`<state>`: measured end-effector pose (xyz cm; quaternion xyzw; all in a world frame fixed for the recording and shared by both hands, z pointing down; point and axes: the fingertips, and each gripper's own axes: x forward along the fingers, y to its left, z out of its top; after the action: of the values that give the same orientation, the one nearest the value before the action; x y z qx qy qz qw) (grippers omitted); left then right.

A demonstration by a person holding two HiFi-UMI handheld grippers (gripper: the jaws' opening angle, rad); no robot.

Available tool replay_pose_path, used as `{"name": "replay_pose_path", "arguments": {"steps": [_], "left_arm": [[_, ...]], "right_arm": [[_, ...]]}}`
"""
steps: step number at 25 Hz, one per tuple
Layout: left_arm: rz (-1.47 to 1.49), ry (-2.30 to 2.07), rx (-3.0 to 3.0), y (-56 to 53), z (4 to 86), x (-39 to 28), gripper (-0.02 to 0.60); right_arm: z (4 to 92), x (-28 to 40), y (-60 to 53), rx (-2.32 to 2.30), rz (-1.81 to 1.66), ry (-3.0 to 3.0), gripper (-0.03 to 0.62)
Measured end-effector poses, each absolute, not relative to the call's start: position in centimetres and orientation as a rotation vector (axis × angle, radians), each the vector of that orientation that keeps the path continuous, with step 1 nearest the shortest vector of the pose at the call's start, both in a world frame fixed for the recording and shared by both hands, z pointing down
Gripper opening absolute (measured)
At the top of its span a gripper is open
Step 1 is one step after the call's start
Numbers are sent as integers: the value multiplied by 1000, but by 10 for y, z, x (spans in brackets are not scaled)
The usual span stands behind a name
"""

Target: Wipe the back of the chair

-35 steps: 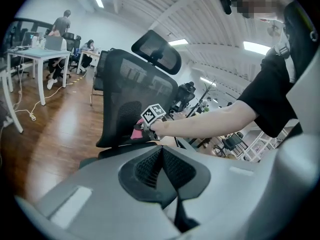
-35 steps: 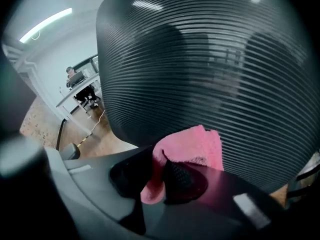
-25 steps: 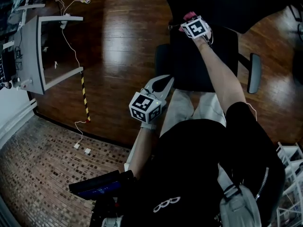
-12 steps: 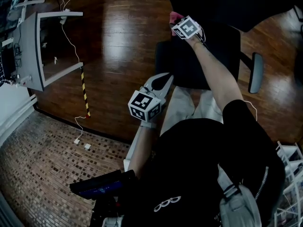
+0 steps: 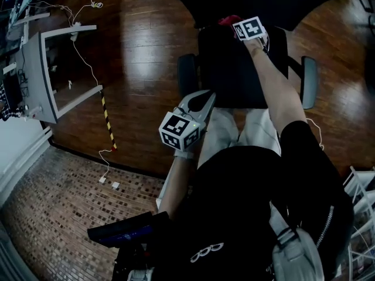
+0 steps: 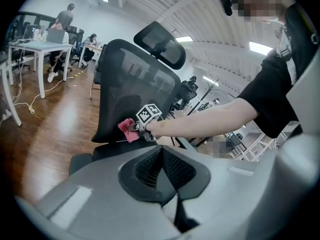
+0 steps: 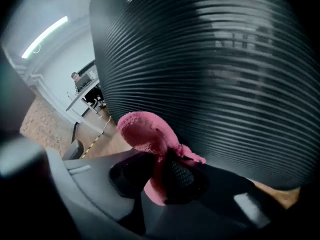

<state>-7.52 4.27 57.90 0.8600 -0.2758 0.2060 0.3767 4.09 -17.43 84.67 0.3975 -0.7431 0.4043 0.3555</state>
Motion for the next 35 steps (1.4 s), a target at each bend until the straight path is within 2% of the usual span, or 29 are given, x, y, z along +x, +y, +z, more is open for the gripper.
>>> {"name": "replay_pose_path", "arguments": {"steps": [9,19,23,28,35], "left_arm": [[559,-573,2275,38,566,-1,-11],[571,-434,2374,40,549,86,-11],[560,-396,2400,44,541,100,-11],[525,-398,2418,39,528,93,-11],[463,-501,2423,27,522,57,-11]], "right_arm": [[833,194,-149,1271,1157,-1750,49],[793,317,-127,1664,1295,-1666,47],[764,359,-131,1769,1228,-1640,46],[727,355,-158,1742,1082,-1683,46],[706,245,-203,1511,876,-1843,44]]}}
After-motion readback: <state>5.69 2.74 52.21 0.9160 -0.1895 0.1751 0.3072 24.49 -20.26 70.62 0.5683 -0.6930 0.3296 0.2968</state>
